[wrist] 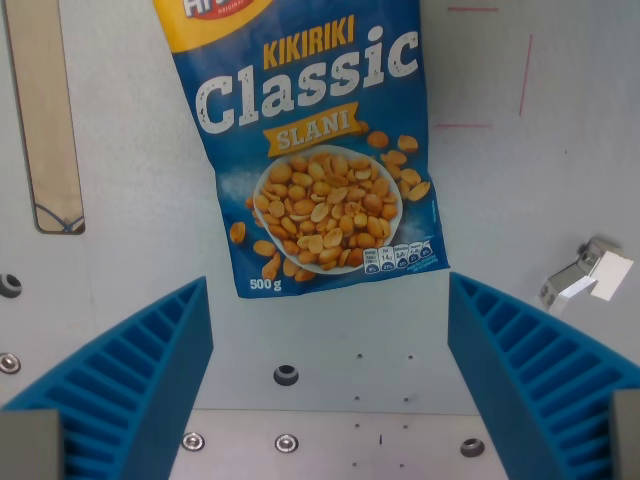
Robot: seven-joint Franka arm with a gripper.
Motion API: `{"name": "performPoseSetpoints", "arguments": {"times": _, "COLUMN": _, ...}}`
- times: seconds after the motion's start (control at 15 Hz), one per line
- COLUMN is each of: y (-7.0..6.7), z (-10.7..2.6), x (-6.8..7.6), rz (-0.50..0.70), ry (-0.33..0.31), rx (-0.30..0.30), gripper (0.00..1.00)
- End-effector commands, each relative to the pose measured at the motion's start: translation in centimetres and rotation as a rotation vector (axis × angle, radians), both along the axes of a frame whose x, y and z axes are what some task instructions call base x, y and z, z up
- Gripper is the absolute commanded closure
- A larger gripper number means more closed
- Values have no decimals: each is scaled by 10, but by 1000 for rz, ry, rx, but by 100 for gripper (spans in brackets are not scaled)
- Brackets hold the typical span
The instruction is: Rotate around base positive x
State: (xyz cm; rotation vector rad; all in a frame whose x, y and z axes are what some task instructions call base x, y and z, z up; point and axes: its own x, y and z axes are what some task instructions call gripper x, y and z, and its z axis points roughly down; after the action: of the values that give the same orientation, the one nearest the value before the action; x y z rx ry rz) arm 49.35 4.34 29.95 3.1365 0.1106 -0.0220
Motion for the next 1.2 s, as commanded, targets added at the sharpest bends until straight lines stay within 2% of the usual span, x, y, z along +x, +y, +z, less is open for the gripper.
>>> {"name": "performPoseSetpoints", "arguments": {"times": 0.07, "y": 0, "z": 2, "x": 0, "rz": 0, "ry": -4, "rx": 14, "gripper": 0}}
{"name": "performPoseSetpoints", "arguments": {"times": 1.2, "y": 0, "z": 2, "x": 0, "rz": 1, "ry": -3, "rx": 240, "gripper": 0}}
